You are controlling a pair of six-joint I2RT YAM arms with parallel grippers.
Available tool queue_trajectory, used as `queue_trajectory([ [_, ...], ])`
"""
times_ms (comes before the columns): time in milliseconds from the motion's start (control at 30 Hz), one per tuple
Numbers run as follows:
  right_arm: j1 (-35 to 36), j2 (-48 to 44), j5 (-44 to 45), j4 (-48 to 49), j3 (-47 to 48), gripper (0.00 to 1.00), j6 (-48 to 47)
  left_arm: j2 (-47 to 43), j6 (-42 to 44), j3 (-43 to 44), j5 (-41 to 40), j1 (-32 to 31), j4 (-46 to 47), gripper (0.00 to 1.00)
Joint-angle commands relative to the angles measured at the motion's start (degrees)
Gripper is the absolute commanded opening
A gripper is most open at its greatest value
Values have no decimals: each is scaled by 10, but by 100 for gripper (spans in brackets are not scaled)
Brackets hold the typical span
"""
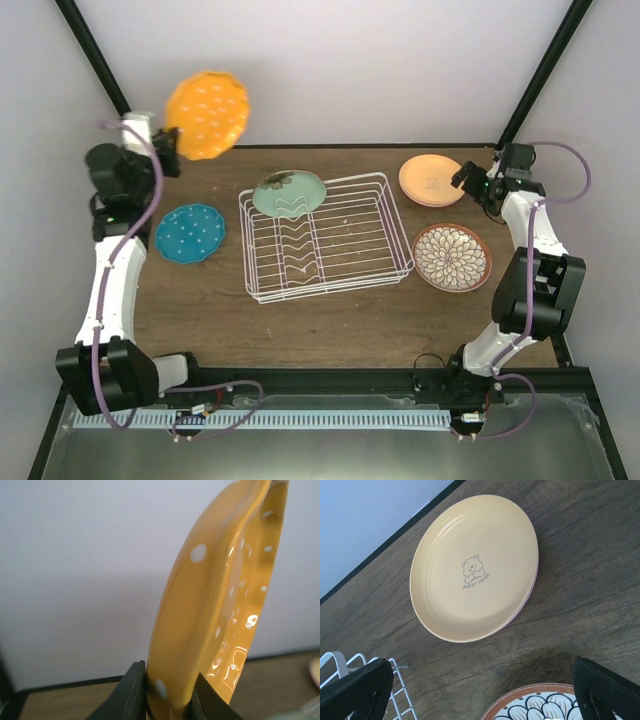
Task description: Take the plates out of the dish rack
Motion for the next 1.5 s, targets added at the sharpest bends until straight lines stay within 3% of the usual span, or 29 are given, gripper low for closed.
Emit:
queue_trajectory([
  [0,3,-18,-8,13,1,100,-1,-14,-210,23,8,115,70,4],
  [167,3,-13,-10,15,6,100,-4,0,-291,-52,16,195,21,4],
  [533,3,-7,1,7,22,100,-25,10,-403,-234,2,239,-40,4],
  [1467,3,14,-10,27,17,100,-15,95,-464,-290,45,244,-20,4],
])
